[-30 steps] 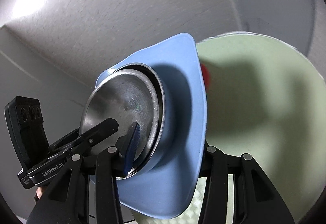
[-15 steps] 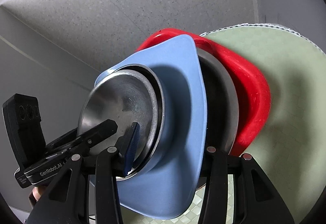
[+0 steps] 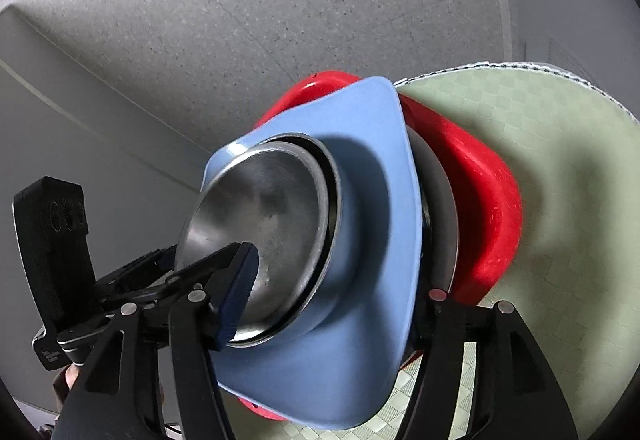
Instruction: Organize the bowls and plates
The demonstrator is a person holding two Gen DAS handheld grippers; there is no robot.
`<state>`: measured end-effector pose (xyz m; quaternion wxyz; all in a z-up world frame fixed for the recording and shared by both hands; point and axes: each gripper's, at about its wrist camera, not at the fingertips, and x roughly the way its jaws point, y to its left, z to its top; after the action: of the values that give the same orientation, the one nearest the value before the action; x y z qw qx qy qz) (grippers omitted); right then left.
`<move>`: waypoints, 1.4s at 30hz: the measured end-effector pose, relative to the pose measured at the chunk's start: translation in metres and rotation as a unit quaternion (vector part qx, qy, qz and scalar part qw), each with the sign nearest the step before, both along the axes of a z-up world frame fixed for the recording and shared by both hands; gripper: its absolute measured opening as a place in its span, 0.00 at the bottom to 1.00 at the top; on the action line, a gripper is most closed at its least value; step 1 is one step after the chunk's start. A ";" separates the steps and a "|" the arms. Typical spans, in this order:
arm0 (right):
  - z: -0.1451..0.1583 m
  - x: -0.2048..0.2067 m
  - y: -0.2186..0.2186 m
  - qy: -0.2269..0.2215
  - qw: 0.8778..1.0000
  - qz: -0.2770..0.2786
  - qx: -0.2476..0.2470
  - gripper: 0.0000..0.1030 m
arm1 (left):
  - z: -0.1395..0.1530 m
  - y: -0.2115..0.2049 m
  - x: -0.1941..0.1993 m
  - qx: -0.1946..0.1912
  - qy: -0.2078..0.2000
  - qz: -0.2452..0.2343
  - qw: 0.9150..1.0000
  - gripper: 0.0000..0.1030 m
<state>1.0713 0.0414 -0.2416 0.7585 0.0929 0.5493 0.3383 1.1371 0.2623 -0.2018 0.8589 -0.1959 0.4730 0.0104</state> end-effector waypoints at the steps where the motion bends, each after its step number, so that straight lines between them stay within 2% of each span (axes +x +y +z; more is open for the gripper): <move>1: 0.000 -0.002 0.001 -0.001 1.000 -0.001 0.001 0.64 | 0.000 -0.001 0.000 -0.003 -0.001 -0.001 1.000 0.67; 3: 0.003 -0.007 -0.001 -0.004 1.000 -0.006 0.002 0.67 | 0.003 -0.001 0.001 -0.007 -0.003 0.000 1.000 0.70; 4: 0.005 -0.010 -0.002 -0.008 1.000 -0.012 -0.003 0.73 | 0.004 -0.001 -0.001 -0.008 -0.004 -0.001 1.000 0.71; 10: 0.010 -0.025 -0.014 -0.013 1.000 -0.026 0.010 0.74 | 0.008 0.003 -0.021 -0.010 -0.011 -0.002 1.000 0.76; 11: 0.013 -0.030 -0.016 -0.019 0.999 -0.032 0.002 0.76 | 0.009 0.003 -0.025 -0.005 -0.013 0.000 1.000 0.82; 12: 0.014 -0.032 -0.016 -0.023 0.999 -0.036 0.001 0.76 | 0.012 0.002 -0.029 0.005 -0.015 0.008 1.000 0.93; 13: 0.017 -0.037 -0.020 -0.031 0.999 -0.043 0.006 0.76 | 0.013 0.002 -0.034 0.009 -0.021 0.013 1.000 0.96; 15: 0.021 -0.043 -0.029 -0.038 0.997 -0.058 0.012 0.77 | 0.021 0.002 -0.043 0.007 -0.035 0.017 0.999 0.96; 18: 0.022 -0.056 -0.037 -0.036 0.997 -0.069 0.011 0.78 | 0.024 0.001 -0.055 0.009 -0.033 0.014 0.999 0.96; 23: 0.030 -0.090 -0.052 -0.052 0.994 -0.096 0.010 0.78 | 0.031 -0.008 -0.087 0.030 -0.039 0.016 0.999 0.96; 26: 0.044 -0.122 -0.068 -0.081 0.989 -0.121 0.000 0.78 | 0.042 -0.022 -0.111 0.060 -0.053 0.008 0.997 0.96; 30: 0.065 -0.179 -0.093 -0.135 0.977 -0.163 -0.024 0.79 | 0.061 -0.048 -0.160 0.092 -0.090 -0.001 0.992 0.97; 35: 0.089 -0.248 -0.114 -0.188 0.962 -0.194 -0.050 0.81 | 0.083 -0.078 -0.222 0.101 -0.130 -0.023 0.986 0.99; 42: 0.117 -0.359 -0.142 -0.253 0.941 -0.216 -0.068 0.86 | 0.111 -0.130 -0.339 0.118 -0.202 -0.044 0.971 0.99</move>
<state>0.7123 -0.1004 -0.1245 0.9318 0.0693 0.3276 0.1404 0.7981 0.1326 -0.0904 0.9533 -0.0699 0.2937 -0.0113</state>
